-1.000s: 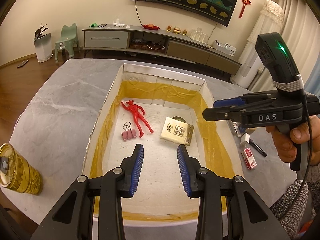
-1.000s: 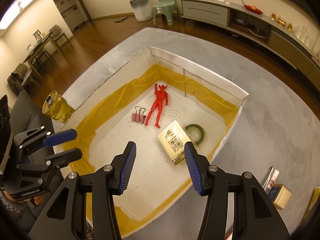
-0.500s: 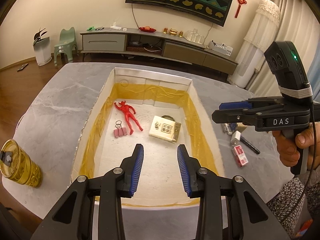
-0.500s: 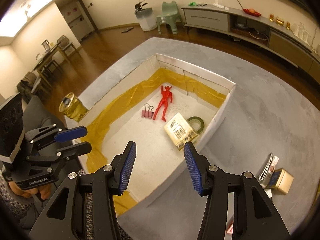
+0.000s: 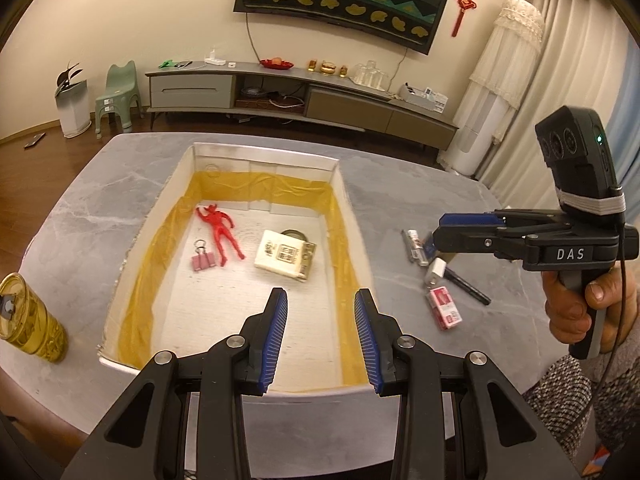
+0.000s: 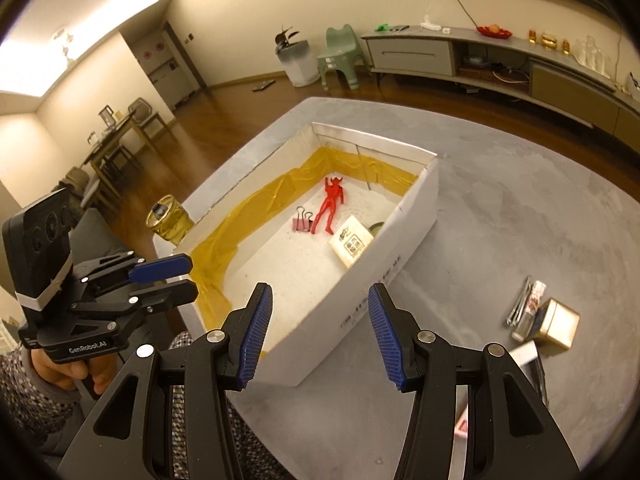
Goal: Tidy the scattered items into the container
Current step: 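Withdraw both tools from the box toward the remaining table items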
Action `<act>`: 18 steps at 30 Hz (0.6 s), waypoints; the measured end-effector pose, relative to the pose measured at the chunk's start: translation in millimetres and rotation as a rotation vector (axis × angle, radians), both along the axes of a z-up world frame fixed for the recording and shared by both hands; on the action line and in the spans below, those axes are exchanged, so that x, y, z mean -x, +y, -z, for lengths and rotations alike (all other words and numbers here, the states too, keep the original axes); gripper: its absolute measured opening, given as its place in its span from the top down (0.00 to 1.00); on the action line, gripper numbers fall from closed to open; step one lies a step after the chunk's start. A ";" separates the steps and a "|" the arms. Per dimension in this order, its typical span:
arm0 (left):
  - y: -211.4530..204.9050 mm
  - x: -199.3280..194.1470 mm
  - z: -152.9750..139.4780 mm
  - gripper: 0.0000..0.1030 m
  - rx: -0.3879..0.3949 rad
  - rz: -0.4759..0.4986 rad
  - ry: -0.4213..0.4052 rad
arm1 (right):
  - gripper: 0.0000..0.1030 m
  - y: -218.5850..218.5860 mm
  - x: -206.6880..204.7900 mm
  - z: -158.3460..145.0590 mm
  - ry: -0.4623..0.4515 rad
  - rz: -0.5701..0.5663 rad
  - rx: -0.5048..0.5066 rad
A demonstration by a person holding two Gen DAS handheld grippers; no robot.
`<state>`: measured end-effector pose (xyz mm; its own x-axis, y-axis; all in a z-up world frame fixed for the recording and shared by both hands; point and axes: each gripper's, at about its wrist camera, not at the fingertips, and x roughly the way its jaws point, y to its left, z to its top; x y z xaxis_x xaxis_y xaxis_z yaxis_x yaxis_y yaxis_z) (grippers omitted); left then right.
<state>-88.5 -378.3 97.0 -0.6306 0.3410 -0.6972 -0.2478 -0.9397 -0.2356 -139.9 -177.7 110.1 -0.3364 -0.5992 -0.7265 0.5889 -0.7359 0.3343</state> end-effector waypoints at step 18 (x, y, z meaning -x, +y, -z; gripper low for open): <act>88.7 -13.5 15.0 0.64 0.007 0.115 -0.045 | 0.47 118.9 -30.3 26.3 -0.017 0.166 0.040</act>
<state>-75.1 -289.6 82.0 -0.5556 0.4044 -0.7265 -0.3429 -0.9074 -0.2428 -109.5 -58.8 83.8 -0.4212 -0.5645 -0.7099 0.4541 -0.8088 0.3737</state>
